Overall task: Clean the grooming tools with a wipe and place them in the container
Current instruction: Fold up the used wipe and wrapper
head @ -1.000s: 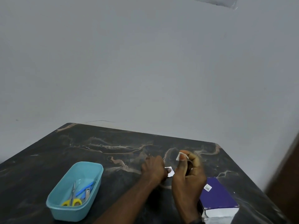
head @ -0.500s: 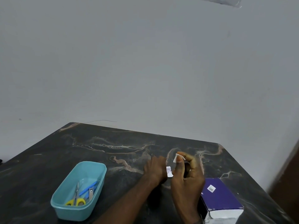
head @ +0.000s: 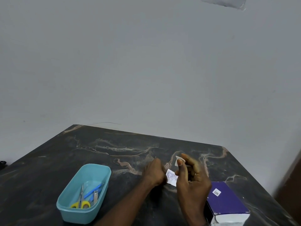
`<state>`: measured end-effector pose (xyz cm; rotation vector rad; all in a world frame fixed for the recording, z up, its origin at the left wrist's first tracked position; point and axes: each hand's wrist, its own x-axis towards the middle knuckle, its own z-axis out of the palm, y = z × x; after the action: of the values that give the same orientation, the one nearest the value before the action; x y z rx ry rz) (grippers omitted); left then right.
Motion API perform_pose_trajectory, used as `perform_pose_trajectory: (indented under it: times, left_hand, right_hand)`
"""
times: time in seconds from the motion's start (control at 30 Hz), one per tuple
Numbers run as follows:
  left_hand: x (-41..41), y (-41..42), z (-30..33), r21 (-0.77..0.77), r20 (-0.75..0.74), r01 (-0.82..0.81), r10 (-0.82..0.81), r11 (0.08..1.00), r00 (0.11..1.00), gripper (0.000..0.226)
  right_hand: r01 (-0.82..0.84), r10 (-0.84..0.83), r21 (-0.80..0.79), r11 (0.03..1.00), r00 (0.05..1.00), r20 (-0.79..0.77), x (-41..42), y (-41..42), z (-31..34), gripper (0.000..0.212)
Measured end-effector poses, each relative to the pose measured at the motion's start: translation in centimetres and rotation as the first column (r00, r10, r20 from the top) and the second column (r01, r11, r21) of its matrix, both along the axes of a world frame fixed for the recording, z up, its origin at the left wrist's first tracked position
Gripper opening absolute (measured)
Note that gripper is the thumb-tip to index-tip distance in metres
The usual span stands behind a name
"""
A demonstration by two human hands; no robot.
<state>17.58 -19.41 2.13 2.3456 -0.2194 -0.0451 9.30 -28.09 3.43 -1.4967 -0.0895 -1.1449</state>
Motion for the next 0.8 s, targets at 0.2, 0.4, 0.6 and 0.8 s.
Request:
perform_pose_trajectory:
  times: [0.2,0.4,0.6,0.8]
  left_hand:
    - [-1.5,2.0,-0.1,-0.383,0.02,-0.038,0.05,0.923,0.999,0.005]
    - [-3.7,4.1,-0.1,-0.749,-0.102,-0.098,0.032,0.656,0.994,0.008]
    - [-4.2,5.0,-0.1,-0.768,-0.07,-0.032,-0.034,0.639,0.997,0.016]
    - [-4.9,5.4,0.2,-0.767,-0.069,0.024,-0.119,0.642,0.99,0.017]
  right_hand:
    - [-0.039,0.024,-0.094,0.995,0.988,-0.156,0.6,-0.5,-0.7,0.038]
    - [-0.15,0.067,-0.188,0.971,0.919,-0.388,0.6,-0.4,-1.1,0.027]
    - [-0.133,0.033,-0.183,0.974,0.883,-0.468,0.7,0.1,-1.3,0.014]
    - [-0.163,0.042,-0.19,0.968,0.852,-0.521,0.4,0.6,-1.4,0.023]
